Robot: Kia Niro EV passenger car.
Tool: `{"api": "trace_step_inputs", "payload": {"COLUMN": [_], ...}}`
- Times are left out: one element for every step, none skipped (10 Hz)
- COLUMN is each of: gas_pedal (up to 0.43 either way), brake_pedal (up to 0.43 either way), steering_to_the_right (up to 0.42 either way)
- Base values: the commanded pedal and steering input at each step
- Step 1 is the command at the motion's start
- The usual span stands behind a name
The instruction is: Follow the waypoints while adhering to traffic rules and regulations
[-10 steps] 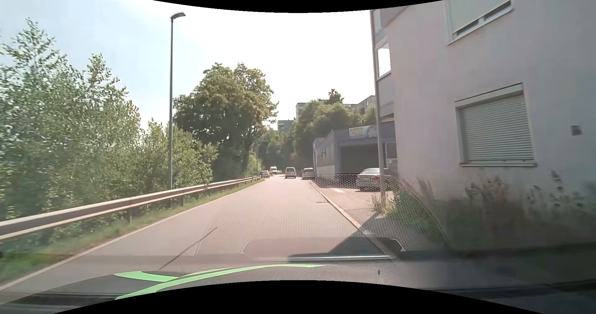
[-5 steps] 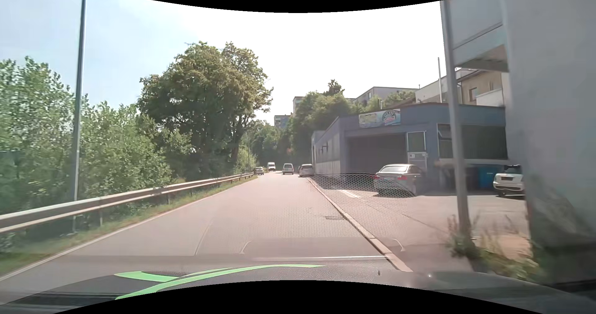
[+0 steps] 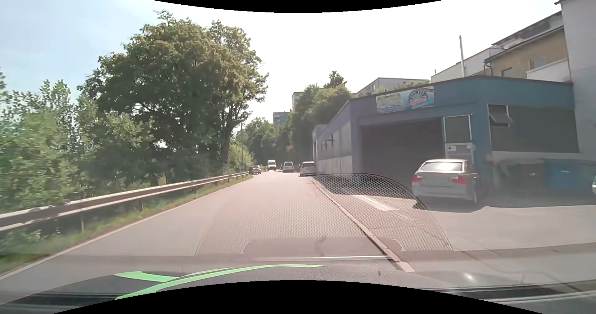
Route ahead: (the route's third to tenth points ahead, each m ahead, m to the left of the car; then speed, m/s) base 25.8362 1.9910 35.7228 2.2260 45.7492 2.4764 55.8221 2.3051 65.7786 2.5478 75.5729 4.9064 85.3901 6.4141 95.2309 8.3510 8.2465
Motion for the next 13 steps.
{"api": "trace_step_inputs", "payload": {"gas_pedal": [0.0, 0.0, 0.0, 0.0, 0.0, 0.0, 0.0, 0.0, 0.0, 0.0, 0.0, 0.0, 0.0], "brake_pedal": [0.232, 0.226, 0.226, 0.226, 0.226, 0.226, 0.226, 0.213, 0.22, 0.22, 0.22, 0.22, 0.22], "steering_to_the_right": [-0.001, -0.001, -0.001, -0.002, 0.002, 0.002, 0.001, 0.001, 0.001, 0.0, 0.0, -0.001, -0.001]}}
